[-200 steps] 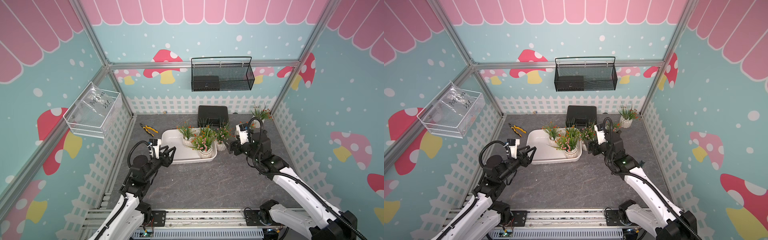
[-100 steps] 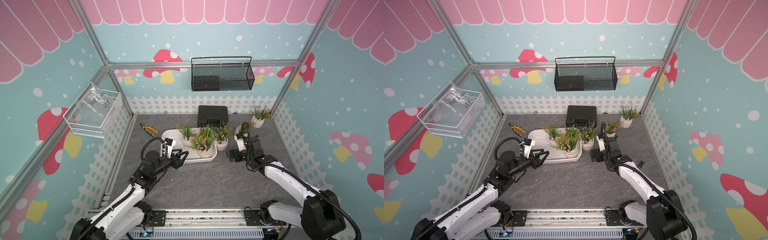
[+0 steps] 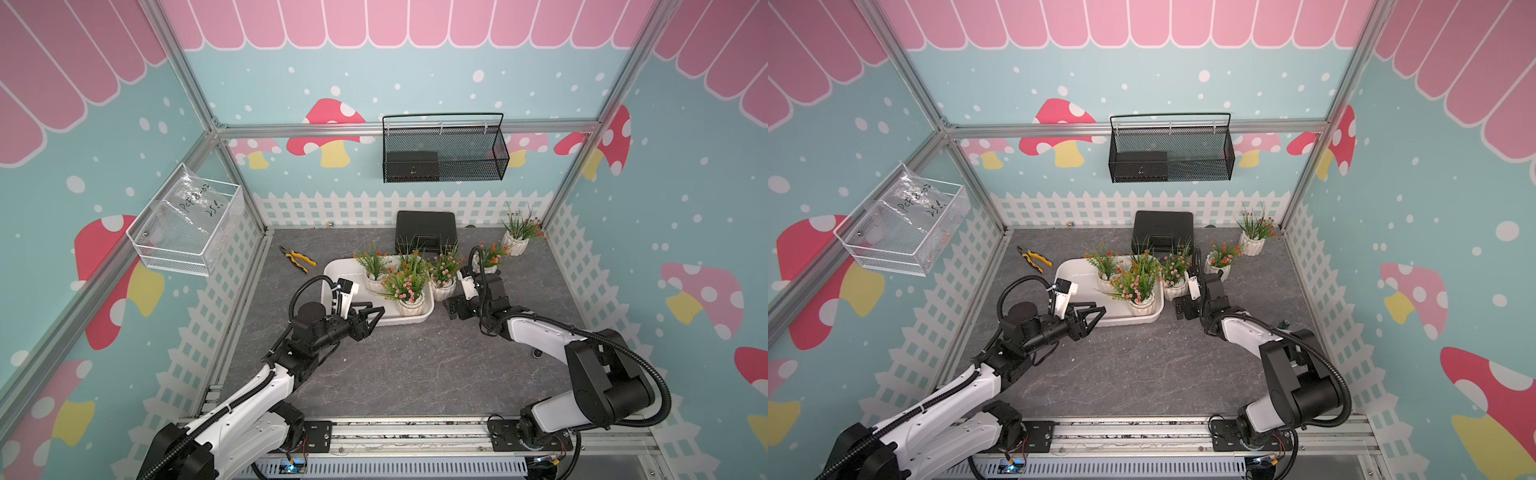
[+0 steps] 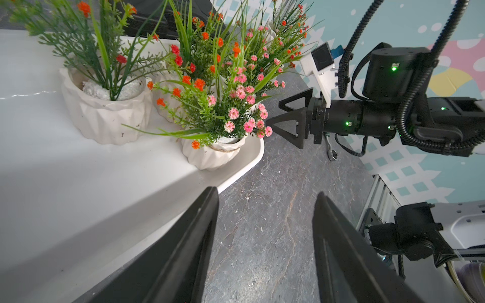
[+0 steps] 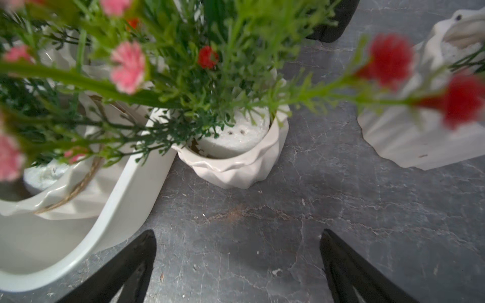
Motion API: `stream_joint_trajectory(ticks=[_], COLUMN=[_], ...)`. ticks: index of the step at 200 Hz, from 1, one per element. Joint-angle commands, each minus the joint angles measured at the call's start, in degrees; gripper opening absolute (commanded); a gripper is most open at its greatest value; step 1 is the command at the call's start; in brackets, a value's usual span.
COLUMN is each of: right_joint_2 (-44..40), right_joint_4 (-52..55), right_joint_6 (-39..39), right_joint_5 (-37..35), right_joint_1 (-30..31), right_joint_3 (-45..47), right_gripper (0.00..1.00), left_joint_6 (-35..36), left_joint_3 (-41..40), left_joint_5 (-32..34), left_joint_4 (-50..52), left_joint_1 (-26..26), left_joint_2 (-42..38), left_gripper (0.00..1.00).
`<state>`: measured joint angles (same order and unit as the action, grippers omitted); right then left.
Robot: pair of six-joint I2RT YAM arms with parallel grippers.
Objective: Put the potted gypsophila into the storage box
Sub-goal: Pick up the baby's breath potted plant from the center of the board.
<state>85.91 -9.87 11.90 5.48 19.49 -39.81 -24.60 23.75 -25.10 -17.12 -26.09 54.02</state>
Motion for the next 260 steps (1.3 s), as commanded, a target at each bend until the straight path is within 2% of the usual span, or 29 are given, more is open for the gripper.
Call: stream_joint_trajectory(ticks=[1, 113, 152, 260], right_joint_2=[2.4, 8.3, 12.0, 15.8], right_joint_4=[-6.3, -19.8, -22.0, -27.1], right_joint_6=[-2.5, -2.1, -1.5, -1.8], right_joint_5=[0.5, 2.7, 3.6, 2.9], right_joint_1=[-0.2, -0.2, -0.2, -0.2], right_joint_3=[-1.2, -1.9, -3.2, -4.6], right_gripper=[0.99, 0.98, 0.98, 0.96], left_joint_6=[2.3, 4.1, 4.6, 5.0], left_joint_3=[-0.3, 0.2, 0.4, 0.4], left_joint_5=[0.1, 1.5, 1.7, 2.4], left_joint_4=[1.2, 3.4, 4.2, 5.0], left_joint_1=[-0.5, -0.6, -0.6, -0.7], left_joint_2=[0.3, 1.4, 1.4, 1.1], left_gripper=[0.59, 0.59, 0.59, 0.59])
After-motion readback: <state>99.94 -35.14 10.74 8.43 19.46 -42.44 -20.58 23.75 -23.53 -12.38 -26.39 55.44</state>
